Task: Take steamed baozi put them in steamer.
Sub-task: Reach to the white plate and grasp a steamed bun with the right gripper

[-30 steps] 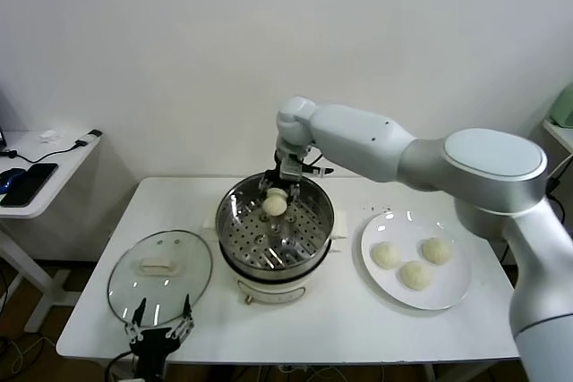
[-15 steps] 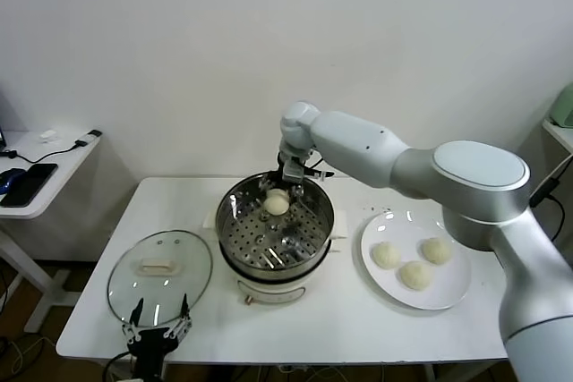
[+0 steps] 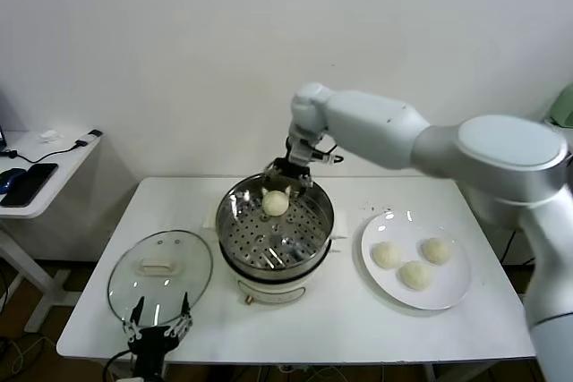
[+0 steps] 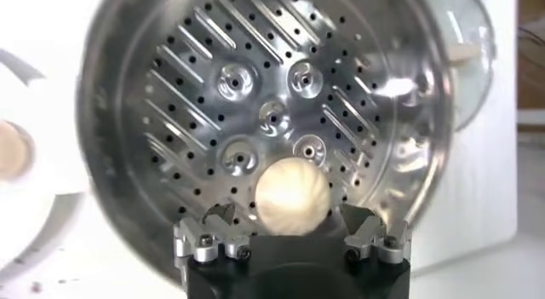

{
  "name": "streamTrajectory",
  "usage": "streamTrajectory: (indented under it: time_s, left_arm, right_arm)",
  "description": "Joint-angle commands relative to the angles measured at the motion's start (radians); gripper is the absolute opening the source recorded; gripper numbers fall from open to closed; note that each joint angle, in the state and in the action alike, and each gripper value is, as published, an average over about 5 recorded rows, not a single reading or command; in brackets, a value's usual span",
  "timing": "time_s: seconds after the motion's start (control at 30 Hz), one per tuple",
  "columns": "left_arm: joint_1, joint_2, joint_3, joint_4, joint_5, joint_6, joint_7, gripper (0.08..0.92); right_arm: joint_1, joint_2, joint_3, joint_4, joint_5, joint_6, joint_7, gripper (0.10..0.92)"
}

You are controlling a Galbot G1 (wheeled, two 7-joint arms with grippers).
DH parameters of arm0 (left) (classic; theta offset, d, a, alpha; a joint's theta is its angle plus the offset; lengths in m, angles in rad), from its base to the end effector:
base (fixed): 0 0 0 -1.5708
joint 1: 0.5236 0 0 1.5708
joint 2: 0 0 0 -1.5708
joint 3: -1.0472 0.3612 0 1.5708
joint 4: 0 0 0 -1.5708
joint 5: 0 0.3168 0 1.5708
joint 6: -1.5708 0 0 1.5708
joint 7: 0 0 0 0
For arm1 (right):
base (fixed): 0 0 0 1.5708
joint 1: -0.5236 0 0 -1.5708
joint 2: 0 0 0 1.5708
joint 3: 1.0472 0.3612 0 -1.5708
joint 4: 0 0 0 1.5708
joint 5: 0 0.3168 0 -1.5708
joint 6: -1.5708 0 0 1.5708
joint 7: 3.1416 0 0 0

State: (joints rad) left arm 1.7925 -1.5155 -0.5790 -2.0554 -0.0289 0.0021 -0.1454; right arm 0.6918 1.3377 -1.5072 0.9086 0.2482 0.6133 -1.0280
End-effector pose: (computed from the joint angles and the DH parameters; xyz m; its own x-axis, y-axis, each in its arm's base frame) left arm 0.0616 0.0273 -0.3459 -0.9543 -0.1677 0.2474 -0.1505 0.9848 0.0870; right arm 0.6029 0.0894 -0.0101 -0.0871 -0.2615 0.9613 -0.3309 -0.9025 -0.2755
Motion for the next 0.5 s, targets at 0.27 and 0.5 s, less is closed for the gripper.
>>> streamTrajectory:
  time_s: [0.27, 0.5]
  left_arm:
    - [-0.027, -0.006, -0.001, 0.014, 0.000, -0.002, 0.004, 0.823]
    - [-0.026, -0.006, -0.002, 0.013, 0.000, 0.006, 0.010, 0.823]
  right_arm:
    - [0.328, -0.571, -0.462, 0.552, 0.384, -0.720, 0.157, 0.823]
    - [0.179, -0.671, -0.437, 0.607, 0.377, -0.876, 0.200, 0.823]
